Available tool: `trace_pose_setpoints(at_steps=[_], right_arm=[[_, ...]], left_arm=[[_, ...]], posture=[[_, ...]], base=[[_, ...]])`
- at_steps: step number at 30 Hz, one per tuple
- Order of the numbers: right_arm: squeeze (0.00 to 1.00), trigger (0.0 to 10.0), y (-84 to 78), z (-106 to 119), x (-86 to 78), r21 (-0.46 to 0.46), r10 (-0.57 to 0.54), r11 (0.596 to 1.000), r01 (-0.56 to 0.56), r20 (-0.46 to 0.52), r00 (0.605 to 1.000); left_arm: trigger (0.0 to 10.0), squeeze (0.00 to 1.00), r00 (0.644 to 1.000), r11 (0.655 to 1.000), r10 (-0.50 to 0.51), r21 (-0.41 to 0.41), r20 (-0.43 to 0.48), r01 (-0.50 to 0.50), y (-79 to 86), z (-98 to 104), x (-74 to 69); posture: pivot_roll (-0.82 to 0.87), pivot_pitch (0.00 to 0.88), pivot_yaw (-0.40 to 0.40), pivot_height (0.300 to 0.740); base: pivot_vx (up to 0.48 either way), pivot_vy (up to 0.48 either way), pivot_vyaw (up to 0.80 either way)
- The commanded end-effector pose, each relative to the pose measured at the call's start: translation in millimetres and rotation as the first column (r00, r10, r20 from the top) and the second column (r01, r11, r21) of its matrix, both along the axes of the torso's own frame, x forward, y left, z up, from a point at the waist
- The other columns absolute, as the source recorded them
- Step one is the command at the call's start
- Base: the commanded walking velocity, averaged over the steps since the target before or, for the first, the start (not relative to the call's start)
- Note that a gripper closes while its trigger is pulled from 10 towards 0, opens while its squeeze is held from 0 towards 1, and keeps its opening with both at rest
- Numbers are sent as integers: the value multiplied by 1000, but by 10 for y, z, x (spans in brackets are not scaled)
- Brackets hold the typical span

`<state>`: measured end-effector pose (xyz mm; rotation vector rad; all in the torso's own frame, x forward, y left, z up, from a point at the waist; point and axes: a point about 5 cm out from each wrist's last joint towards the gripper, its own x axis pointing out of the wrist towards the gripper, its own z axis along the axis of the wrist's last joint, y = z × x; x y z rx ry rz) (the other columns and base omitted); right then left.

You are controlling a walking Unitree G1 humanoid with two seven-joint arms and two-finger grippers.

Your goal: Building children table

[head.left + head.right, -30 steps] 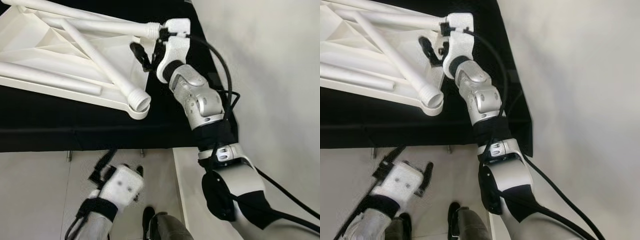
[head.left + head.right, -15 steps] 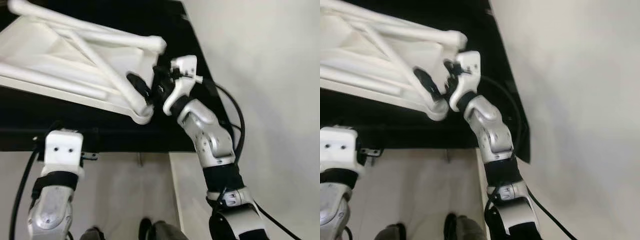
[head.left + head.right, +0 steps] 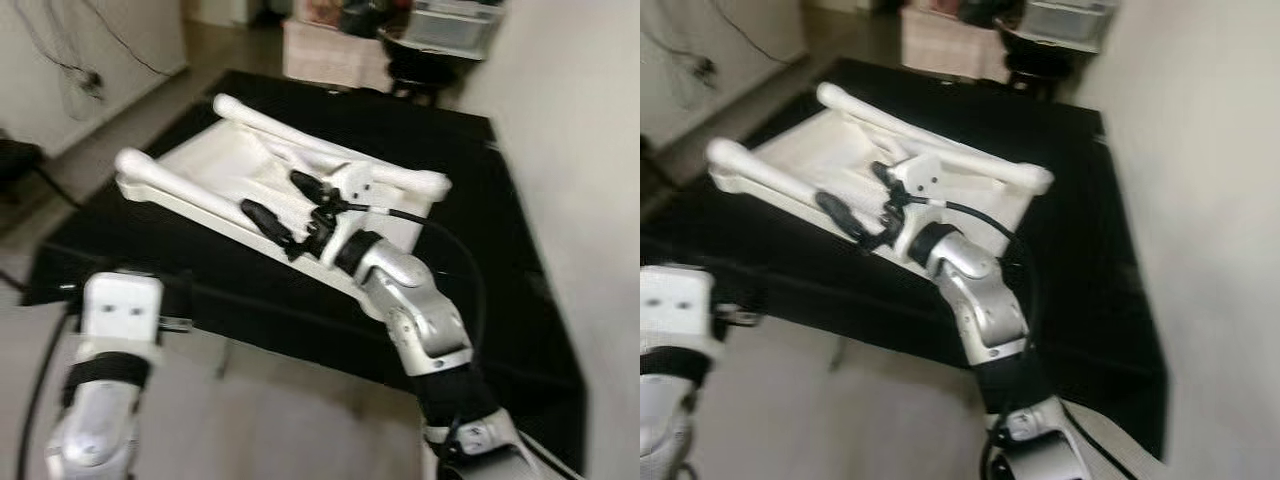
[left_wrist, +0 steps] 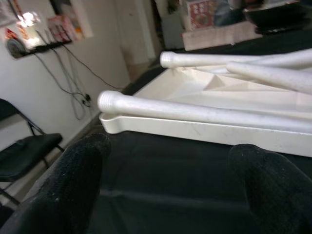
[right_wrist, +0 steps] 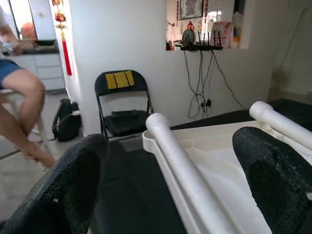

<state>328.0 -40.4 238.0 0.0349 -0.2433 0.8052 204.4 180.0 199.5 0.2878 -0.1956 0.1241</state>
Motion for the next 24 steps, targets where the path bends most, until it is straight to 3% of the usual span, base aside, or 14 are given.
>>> trace_pose_setpoints(at_steps=[1, 4, 6, 7, 16, 19, 21, 24], right_arm=[[0, 10000, -24, -1, -19, -27, -10, 1000, 11, 12, 1000], [0, 10000, -48, -46, -8, -100, -15, 995, 15, 5, 1000], [0, 10000, -101, -149, 36, -252, -18, 968, 13, -17, 1000], [0, 10000, -139, -163, 55, -283, -7, 959, -3, -36, 999], [0, 10000, -191, -105, 80, -334, -20, 943, -2, -61, 998], [0, 10000, -205, -150, 33, -485, -6, 872, -61, -135, 991], [0, 10000, -216, -170, 20, -522, -5, 849, -81, -161, 987], [0, 10000, -306, -315, -5, -657, -98, 735, -164, -343, 934]], left_arm=[[10000, 0, 999, 1000, -27, -10, -36, 27, -49, -87, 15], [10000, 0, 997, 998, -56, -24, -59, 55, -100, -149, 21], [10000, 0, 992, 995, -90, -36, -83, 88, -160, -213, 27], [10000, 0, 990, 994, -107, -43, -94, 103, -189, -246, 26], [10000, 0, 980, 988, -150, -67, -128, 142, -276, -356, 26], [10000, 0, 968, 980, -189, -92, -168, 175, -368, -470, 14], [10000, 0, 964, 978, -198, -97, -179, 182, -388, -503, 9], [10000, 0, 945, 973, -222, -112, -240, 200, -452, -629, -11]], posture=[[4, 25, -111, 740], [-1, 21, -108, 740], [-4, 14, -109, 740], [-6, 12, -108, 740], [-14, 10, -111, 740], [-23, 8, -116, 740], [-25, 8, -118, 740], [-33, 12, -128, 740]], base=[[300, 0, 0], [303, 0, 0], [304, 0, 0], [304, 0, 0], [303, 0, 0], [291, 0, 0], [277, 0, 0], [0, 0, 0]])
